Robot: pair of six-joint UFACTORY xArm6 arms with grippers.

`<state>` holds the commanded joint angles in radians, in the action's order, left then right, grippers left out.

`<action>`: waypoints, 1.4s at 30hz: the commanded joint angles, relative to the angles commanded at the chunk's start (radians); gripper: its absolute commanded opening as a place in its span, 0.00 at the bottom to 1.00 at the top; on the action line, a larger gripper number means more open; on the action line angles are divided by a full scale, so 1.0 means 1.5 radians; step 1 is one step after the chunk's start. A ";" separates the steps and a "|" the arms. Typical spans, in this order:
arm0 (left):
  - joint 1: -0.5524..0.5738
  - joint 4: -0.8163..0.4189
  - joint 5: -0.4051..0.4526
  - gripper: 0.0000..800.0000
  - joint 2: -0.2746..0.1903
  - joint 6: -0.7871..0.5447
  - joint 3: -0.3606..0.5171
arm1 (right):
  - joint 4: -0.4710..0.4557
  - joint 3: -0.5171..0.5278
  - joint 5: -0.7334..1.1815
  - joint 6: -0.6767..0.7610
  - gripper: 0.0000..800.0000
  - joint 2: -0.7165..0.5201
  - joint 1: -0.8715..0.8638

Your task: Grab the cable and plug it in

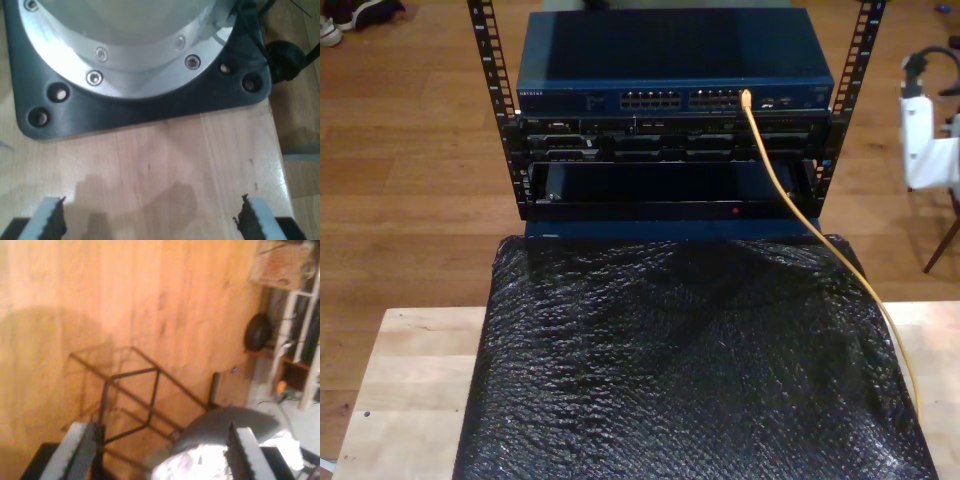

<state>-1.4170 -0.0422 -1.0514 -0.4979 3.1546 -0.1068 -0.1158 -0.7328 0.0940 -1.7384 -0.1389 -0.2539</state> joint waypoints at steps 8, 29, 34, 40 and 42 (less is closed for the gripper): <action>0.000 0.000 0.000 1.00 0.000 0.000 0.000 | 0.010 -0.029 0.188 -0.121 0.99 -0.019 -0.085; 0.000 0.000 0.000 1.00 0.000 0.000 0.000 | 0.070 0.034 0.574 -0.379 1.00 -0.202 -0.281; 0.000 0.000 0.000 1.00 0.000 0.000 0.000 | 0.070 0.066 0.645 -0.457 1.00 -0.247 -0.352; 0.000 0.000 0.000 1.00 0.000 0.000 0.000 | 0.069 0.100 0.698 -0.549 1.00 -0.293 -0.445; 0.000 0.000 0.000 1.00 0.000 0.000 0.000 | 0.069 0.114 0.708 -0.578 1.00 -0.306 -0.471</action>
<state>-1.4170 -0.0422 -1.0514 -0.4979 3.1546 -0.1068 -0.0130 -0.5625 1.1558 -2.6053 -0.5976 -0.9597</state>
